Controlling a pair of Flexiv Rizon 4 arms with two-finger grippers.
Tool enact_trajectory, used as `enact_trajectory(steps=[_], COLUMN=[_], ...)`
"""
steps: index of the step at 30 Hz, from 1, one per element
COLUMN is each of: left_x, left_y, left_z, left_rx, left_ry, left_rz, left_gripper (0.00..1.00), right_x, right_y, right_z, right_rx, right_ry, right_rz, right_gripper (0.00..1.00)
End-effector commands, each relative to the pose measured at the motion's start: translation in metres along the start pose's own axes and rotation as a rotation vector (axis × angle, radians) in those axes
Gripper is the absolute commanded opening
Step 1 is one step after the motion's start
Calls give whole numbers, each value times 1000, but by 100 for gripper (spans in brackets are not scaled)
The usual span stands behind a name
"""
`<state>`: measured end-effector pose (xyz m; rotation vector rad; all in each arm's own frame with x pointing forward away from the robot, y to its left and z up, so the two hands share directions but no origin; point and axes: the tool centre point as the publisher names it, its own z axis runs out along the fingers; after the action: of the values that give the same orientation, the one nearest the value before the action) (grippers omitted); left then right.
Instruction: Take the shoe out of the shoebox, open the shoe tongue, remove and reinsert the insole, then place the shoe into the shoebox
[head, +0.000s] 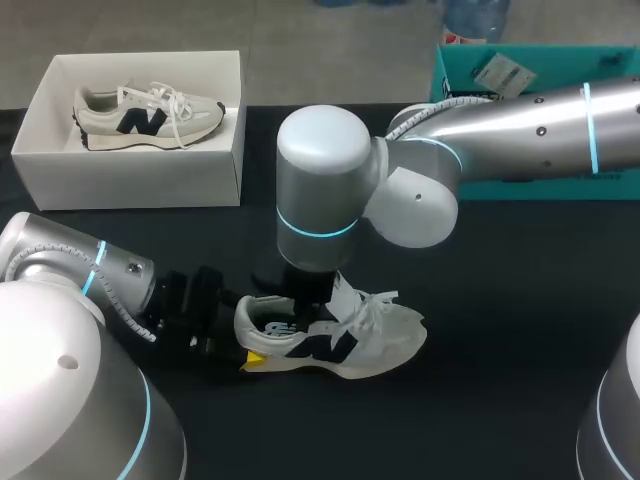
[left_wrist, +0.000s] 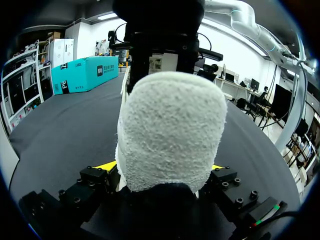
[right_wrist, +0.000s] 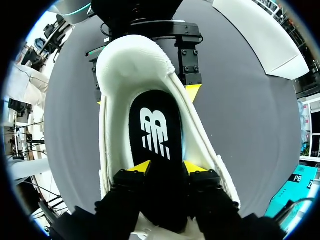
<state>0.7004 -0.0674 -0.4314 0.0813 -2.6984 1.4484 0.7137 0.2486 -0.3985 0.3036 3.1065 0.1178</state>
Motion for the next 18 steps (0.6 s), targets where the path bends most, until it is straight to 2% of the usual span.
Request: enact_trajectory(steps=[1,5,11,18], left_x=[-1,-1,-1,-1], left_y=[5,5,5,5], left_z=[5,5,5,5], left_rx=[-6,-6,-6,-6], left_ry=[0,0,0,0], left_rz=[0,0,0,0], left_gripper=[0,0,0,0], right_x=[-4,-6,-4,4], right_y=[-3,-2,1,1], right_z=[6,11,21,29], right_rx=[-2,0,-14,-25], right_ry=[22,56,172,271], right_rz=[-5,-19,-47,-22], right_gripper=[40,40,43,31])
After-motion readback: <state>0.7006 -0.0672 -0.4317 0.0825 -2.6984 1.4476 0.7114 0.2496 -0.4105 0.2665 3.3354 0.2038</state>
